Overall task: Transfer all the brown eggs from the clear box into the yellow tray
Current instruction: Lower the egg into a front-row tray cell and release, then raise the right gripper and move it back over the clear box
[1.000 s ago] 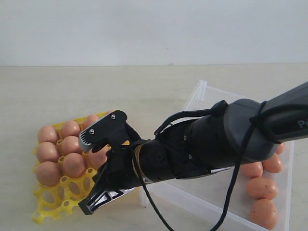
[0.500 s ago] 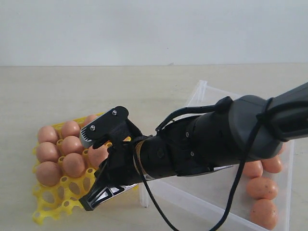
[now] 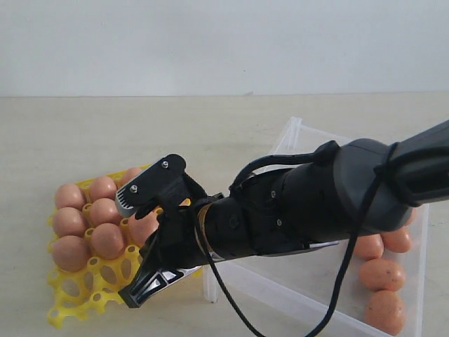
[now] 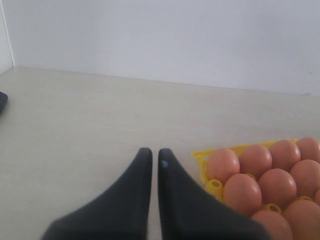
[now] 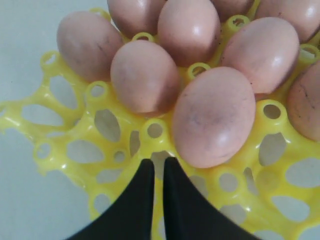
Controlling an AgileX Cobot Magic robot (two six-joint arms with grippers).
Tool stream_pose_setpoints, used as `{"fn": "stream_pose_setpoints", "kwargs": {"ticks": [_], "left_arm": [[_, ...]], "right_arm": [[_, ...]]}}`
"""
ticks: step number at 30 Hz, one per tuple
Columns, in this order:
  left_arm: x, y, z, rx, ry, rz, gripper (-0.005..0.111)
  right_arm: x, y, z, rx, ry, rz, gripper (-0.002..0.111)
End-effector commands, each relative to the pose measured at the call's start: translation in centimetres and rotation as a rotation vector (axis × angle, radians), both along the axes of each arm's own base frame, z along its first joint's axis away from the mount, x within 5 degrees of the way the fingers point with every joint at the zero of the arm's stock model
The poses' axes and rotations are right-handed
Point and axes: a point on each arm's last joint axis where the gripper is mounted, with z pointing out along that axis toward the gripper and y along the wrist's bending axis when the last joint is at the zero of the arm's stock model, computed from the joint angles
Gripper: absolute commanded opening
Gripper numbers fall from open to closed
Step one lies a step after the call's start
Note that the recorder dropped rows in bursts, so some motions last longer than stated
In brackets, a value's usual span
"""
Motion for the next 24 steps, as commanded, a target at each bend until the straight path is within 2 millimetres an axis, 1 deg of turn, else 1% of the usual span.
{"fn": "stream_pose_setpoints", "kwargs": {"ticks": [1, 9, 16, 18, 20, 21, 23, 24], "left_arm": [[0.0, 0.0, 0.0, 0.002, -0.004, 0.003, 0.004], [0.0, 0.0, 0.0, 0.002, -0.004, 0.003, 0.004], [0.0, 0.0, 0.0, 0.002, -0.004, 0.003, 0.004], [0.0, 0.0, 0.0, 0.002, -0.004, 0.003, 0.004], [0.0, 0.0, 0.0, 0.002, -0.004, 0.003, 0.004], [0.0, 0.0, 0.0, 0.002, -0.004, 0.003, 0.004], [0.0, 0.0, 0.0, 0.002, -0.004, 0.003, 0.004], [0.0, 0.0, 0.0, 0.002, -0.004, 0.003, 0.004]], "right_arm": [[0.1, -0.1, 0.5, 0.006, -0.016, -0.008, 0.000], [1.2, 0.8, -0.8, 0.024, 0.012, -0.056, 0.000], [1.2, 0.6, -0.8, 0.012, 0.020, -0.077, 0.000], [1.1, 0.6, 0.8, 0.066, 0.022, -0.107, 0.000], [0.8, 0.4, 4.1, 0.144, -0.022, -0.115, 0.000], [0.4, 0.0, 7.1, 0.197, -0.079, -0.111, 0.000], [-0.5, -1.1, 11.3, 0.237, -0.189, -0.095, 0.000], [-1.0, -2.1, 13.2, 0.219, -0.252, -0.100, 0.000]]}}
